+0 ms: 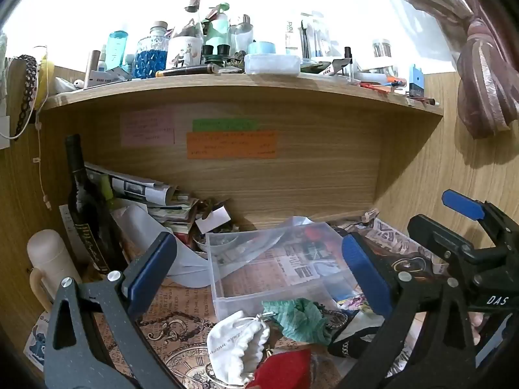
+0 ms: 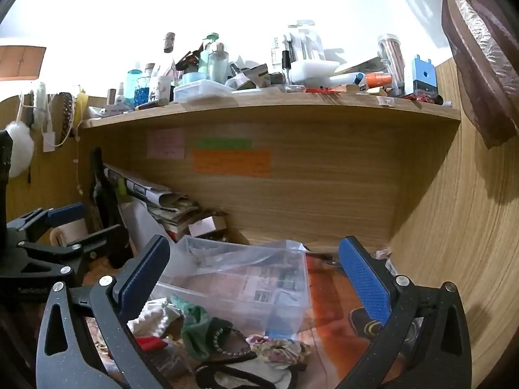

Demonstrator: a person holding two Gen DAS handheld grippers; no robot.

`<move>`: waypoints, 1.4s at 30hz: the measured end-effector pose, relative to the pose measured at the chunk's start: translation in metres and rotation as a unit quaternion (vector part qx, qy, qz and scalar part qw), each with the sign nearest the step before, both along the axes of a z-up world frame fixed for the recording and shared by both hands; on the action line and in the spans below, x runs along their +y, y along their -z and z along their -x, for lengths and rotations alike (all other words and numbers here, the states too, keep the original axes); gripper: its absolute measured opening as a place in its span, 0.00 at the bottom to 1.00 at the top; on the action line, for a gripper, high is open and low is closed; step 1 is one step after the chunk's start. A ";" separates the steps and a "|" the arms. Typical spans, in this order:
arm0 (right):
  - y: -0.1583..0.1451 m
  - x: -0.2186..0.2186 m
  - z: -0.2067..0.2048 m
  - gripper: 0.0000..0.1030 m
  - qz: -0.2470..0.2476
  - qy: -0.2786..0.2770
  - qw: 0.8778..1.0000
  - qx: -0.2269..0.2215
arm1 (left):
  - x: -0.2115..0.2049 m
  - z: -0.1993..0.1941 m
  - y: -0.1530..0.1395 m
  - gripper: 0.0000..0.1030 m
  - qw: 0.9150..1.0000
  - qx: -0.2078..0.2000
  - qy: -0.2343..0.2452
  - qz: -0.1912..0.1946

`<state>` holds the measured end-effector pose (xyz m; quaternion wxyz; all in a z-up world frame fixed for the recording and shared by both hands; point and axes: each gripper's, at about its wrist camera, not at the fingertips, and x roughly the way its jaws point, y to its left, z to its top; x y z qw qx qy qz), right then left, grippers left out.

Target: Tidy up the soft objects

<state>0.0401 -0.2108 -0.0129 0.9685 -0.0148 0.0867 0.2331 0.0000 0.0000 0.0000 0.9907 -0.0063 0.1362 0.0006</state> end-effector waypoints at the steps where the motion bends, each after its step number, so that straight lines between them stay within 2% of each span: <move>1: 0.000 0.000 0.000 1.00 -0.002 0.000 1.000 0.001 | 0.000 0.000 0.000 1.00 1.000 0.000 0.000 0.001; 42: -0.001 0.002 0.005 1.00 -0.013 -0.002 1.000 0.006 | -0.002 0.002 0.000 1.00 1.000 -0.005 0.002 0.003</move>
